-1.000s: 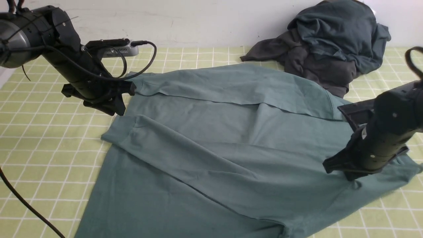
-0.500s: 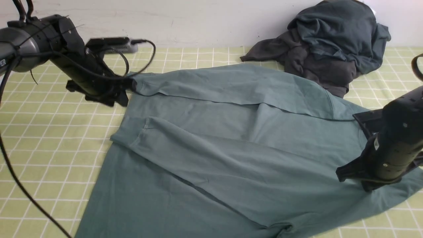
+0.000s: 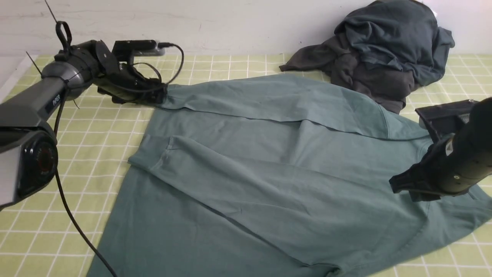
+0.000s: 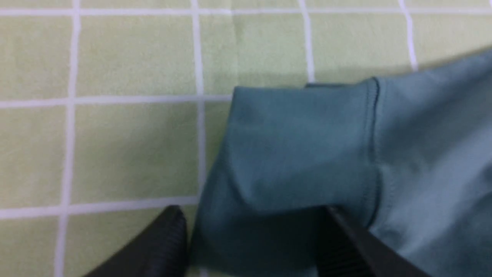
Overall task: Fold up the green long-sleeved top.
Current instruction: Use the left arm to clamp the cuff farthest from it, then use the left arm to drag and drop the cuff onto the cuff closest to the left arm
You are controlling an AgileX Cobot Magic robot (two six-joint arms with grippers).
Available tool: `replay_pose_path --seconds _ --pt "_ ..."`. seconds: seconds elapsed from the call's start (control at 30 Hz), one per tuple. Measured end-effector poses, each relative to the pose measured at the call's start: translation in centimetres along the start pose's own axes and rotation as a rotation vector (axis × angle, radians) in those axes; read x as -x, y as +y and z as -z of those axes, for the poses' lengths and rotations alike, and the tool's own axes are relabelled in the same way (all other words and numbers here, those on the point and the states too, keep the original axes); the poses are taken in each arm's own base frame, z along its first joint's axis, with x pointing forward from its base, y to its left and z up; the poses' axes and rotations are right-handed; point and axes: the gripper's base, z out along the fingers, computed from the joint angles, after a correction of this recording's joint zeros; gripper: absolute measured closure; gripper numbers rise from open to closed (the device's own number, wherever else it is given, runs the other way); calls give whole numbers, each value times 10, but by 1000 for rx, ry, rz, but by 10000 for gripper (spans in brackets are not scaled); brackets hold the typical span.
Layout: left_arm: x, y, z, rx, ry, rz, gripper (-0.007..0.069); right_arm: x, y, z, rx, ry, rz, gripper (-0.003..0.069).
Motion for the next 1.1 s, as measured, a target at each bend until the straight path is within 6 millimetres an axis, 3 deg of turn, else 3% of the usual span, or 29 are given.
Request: replay_pose_path --seconds 0.07,0.13,0.2,0.23,0.3,0.37,0.47,0.5,0.53,0.6,0.67,0.8,0.83,0.87,0.9,0.93,1.1 --pt "0 0 0 -2 -1 2 342 0 0 0 -2 -1 6 501" --pt "0 -3 4 -23 32 12 531 0 -1 0 -11 -5 17 501" --pt "2 -7 14 -38 63 8 584 1 -2 3 -15 -16 22 501" --pt "4 -8 17 -42 70 7 591 1 -2 4 -15 -20 22 501" --pt "13 -16 41 -67 103 -5 597 1 -3 13 -19 -49 26 501" --pt "26 -27 82 -100 145 -47 597 1 -5 29 -18 -102 23 501" --pt "31 -35 112 -122 193 -73 597 0 -7 43 -15 -148 18 501" --pt "35 -43 135 -127 221 -100 597 -1 -8 55 -12 -183 14 501" --pt "35 -43 137 -126 224 -102 597 -1 -9 57 -12 -192 13 501" --pt "33 -51 159 -83 242 -118 597 -4 -11 72 -9 -235 7 501" --pt "22 -55 167 -43 287 -141 597 -6 -12 80 -9 -256 3 501" --pt "-33 -70 178 2 483 -189 597 -8 -13 90 -5 -284 -4 501" --pt "-35 -71 182 3 484 -189 597 -8 -13 90 -4 -284 -5 501" --pt "-57 -76 187 24 551 -197 597 -8 -12 91 3 -283 -10 501" --pt "-63 -77 188 31 570 -198 596 -9 -12 90 6 -279 -12 501" --pt "-89 -82 191 70 624 -216 591 -10 -11 90 21 -272 -13 501" --pt "-115 -89 191 143 631 -278 519 -11 -6 90 69 -260 3 501"
